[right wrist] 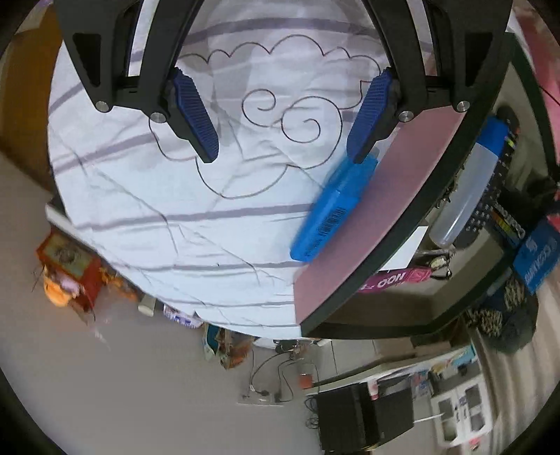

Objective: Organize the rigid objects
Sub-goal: 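Open the right gripper and move it over the blue highlighter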

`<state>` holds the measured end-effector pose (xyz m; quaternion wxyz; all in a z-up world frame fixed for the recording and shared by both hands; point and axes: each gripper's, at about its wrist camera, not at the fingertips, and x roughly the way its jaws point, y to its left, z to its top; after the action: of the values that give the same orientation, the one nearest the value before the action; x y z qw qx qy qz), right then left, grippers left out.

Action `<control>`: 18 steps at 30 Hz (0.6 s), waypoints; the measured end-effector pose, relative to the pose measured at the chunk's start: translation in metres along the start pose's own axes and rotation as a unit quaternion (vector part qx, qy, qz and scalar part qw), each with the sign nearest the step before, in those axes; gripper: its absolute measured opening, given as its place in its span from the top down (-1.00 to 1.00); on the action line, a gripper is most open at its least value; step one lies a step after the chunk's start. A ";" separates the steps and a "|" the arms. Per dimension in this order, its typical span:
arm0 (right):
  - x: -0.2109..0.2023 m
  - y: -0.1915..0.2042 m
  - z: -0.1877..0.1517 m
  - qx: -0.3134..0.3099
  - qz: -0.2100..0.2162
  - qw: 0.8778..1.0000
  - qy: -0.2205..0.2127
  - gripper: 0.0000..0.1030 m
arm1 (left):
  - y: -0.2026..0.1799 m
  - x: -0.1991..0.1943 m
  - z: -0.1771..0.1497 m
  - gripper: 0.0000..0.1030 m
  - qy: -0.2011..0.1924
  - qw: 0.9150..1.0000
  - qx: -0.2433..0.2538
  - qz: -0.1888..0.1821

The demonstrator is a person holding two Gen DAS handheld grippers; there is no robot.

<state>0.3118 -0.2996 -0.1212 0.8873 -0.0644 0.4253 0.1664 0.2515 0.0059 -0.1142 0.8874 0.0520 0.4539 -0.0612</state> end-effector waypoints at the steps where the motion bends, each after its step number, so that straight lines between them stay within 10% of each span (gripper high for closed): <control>1: 0.000 0.002 -0.001 -0.006 0.010 1.000 0.003 -0.50 | 0.000 0.000 0.000 -0.18 -0.001 1.000 0.001 0.001; 8: 0.009 0.032 -0.002 -0.082 0.011 0.997 0.011 -0.50 | 0.000 -0.001 0.000 -0.18 -0.001 1.000 0.002 0.003; 18: 0.020 0.009 0.006 -0.028 -0.023 0.999 0.000 -0.50 | 0.000 -0.002 0.000 -0.18 -0.001 1.000 0.003 0.004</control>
<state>0.3245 -0.2853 -0.1323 0.8887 -0.0989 0.4188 0.1580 0.2502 0.0062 -0.1130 0.8880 0.0567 0.4524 -0.0594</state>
